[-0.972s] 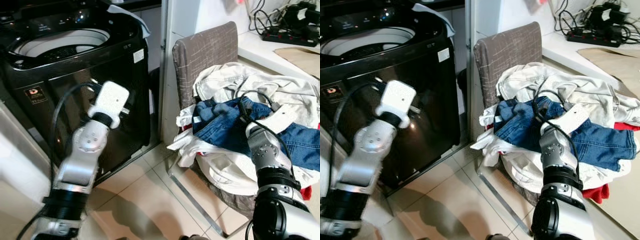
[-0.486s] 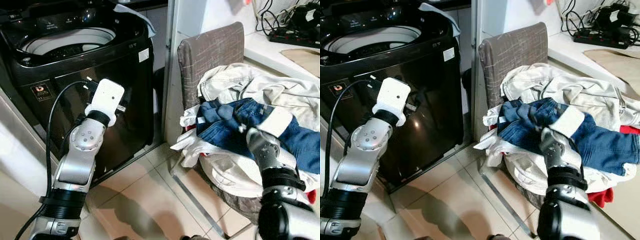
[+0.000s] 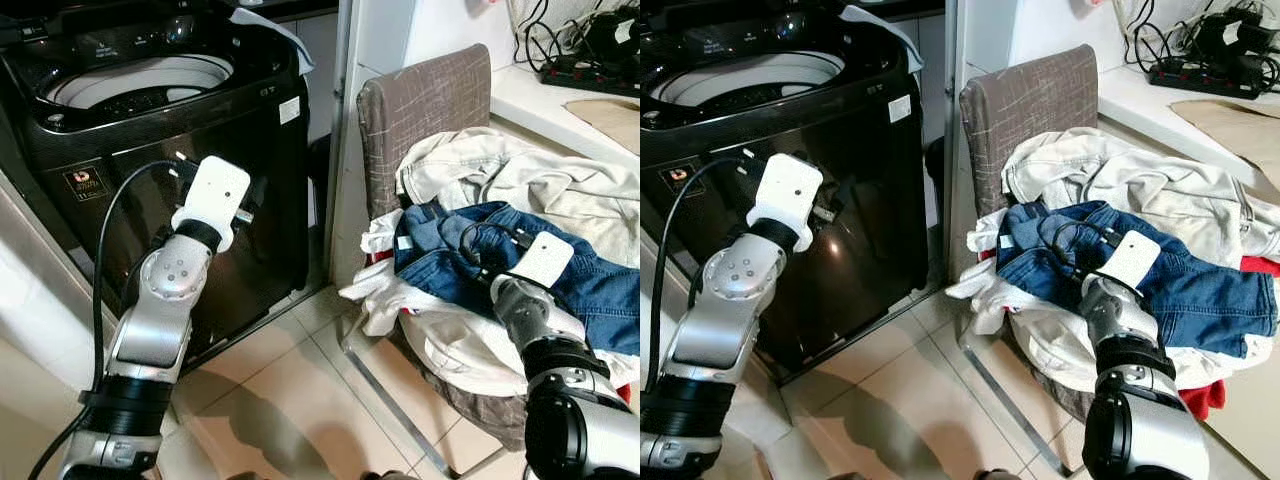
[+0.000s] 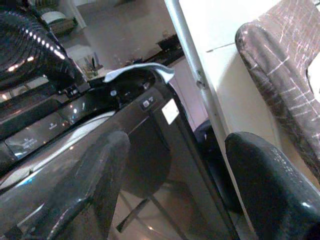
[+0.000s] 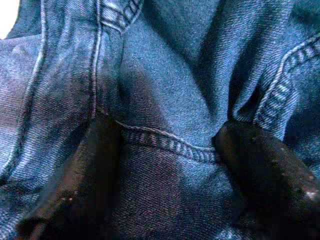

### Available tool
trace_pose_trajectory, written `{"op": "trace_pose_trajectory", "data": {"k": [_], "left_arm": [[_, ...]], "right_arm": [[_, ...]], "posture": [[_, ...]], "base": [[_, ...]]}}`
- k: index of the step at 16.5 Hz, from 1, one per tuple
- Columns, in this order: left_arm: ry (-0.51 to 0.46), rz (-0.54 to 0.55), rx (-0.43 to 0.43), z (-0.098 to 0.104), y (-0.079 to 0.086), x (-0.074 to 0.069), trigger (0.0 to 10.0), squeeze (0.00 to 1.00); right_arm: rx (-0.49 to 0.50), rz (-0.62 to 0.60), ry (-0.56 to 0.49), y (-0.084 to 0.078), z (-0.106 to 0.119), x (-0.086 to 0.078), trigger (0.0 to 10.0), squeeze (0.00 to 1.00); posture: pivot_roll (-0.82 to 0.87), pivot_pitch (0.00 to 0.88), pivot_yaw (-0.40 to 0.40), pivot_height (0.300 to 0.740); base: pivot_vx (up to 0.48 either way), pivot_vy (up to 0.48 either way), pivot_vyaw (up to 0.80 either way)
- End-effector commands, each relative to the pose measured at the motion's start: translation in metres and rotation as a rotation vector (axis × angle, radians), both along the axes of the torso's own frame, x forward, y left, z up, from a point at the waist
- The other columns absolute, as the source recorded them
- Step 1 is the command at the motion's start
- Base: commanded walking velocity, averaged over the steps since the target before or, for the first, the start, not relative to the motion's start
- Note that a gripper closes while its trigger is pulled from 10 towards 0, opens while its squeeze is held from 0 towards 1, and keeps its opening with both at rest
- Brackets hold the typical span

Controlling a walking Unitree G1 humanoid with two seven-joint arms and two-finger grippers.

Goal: Clothes washing

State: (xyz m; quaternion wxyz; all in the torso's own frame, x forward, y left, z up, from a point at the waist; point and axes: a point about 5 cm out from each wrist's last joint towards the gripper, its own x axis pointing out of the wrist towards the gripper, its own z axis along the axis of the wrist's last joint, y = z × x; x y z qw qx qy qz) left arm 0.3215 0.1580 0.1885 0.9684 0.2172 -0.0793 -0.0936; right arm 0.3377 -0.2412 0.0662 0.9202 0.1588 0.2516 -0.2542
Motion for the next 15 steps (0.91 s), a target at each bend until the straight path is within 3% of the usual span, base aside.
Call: {"op": "trace_pose_trajectory", "data": {"k": [1,11,15], "left_arm": [[-0.024,-0.003,0.003,0.008,-0.001,0.001,10.0,0.0],[-0.024,-0.016,0.005,0.006,-0.008,0.001,10.0,0.0],[-0.023,-0.012,0.0,0.004,-0.009,0.001,10.0,0.0]], "right_arm": [[-0.031,0.034,-0.01,0.002,0.002,0.003,0.0,0.0],[-0.094,0.15,-0.082,0.017,0.004,0.009,0.0,0.0],[-0.207,0.292,-0.245,0.041,0.033,0.026,0.0,0.0]], "posture": [[0.02,0.012,0.01,0.74],[0.01,0.022,-0.002,0.74],[0.01,0.012,-0.011,0.74]], "base": [[0.0,0.0,0.0],[0.0,0.0,0.0],[0.0,0.0,0.0]]}}
